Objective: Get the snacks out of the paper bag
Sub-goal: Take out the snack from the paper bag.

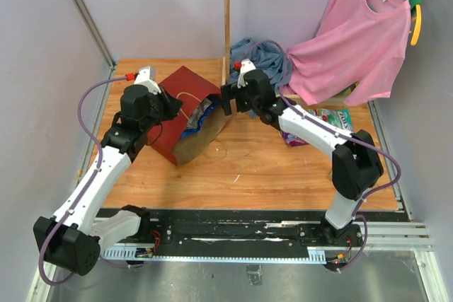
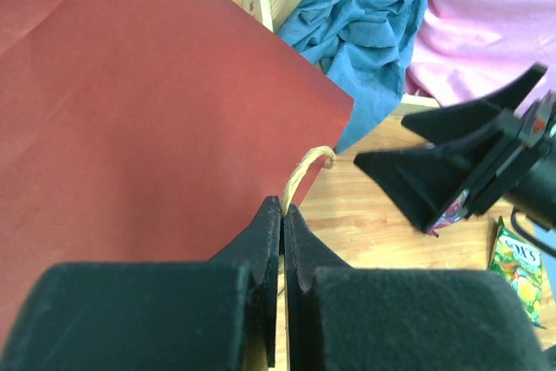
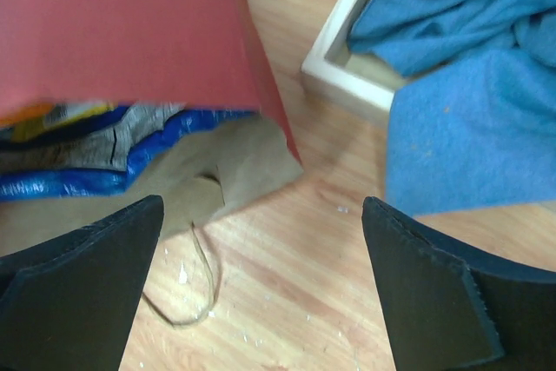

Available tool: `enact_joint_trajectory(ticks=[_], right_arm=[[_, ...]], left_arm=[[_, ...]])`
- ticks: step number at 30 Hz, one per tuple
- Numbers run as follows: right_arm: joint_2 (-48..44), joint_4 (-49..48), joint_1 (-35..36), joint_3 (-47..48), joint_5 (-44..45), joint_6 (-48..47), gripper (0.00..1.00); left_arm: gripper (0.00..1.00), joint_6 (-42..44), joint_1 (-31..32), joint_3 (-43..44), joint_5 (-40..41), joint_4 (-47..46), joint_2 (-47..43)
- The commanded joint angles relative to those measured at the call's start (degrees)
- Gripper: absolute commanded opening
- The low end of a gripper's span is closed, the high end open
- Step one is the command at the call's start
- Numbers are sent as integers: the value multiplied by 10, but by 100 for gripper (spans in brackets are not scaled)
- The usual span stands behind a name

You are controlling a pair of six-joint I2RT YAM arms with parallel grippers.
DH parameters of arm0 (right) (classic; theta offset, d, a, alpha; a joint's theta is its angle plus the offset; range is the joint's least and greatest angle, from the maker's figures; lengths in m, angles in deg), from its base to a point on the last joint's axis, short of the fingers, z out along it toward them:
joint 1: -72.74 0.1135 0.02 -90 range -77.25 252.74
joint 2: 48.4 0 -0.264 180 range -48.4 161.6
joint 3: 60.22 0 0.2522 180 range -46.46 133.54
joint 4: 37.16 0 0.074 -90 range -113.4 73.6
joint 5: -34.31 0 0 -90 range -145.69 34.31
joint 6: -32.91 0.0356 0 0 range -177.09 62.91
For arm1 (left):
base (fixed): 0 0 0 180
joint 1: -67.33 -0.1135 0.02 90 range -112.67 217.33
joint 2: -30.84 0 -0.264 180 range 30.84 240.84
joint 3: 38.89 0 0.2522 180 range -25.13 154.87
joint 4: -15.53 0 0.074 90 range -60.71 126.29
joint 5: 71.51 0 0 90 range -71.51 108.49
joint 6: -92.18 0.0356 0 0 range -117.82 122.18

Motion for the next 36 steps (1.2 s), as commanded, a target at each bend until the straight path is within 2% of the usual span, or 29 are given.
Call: enact_joint_trajectory(ticks=[1,3,5,7,14,21,27,31,36], right_arm=[[-70,-68,9,-98,-18,-10,98],[-106,-109,9,-151,-35,0,97],[-134,-151,9,-202,-67,22,88],[-149,-180,9,-237,-103,47,83],[-118,-254,16,-283,-175,112,70],[23,-362,35,-224,-156,254,76],[139,-372,41,-95,-127,310,79],[177,-392,47,-64,-88,316,78],[218,-393,49,-47,-25,363,70]], left_arm=[[1,-2,-6,23,1,1,4],[0,-9,-6,13,-13,-8,-4],[1,-19,-6,-4,-19,-24,-17],[1,-20,-6,-7,-18,-25,-24],[1,-11,-6,-10,19,-20,-37],[1,0,-6,-14,45,-18,-43],[1,4,-6,-12,43,-17,-44],[0,4,-6,-13,41,-18,-50],[1,3,-6,-14,35,-20,-60]])
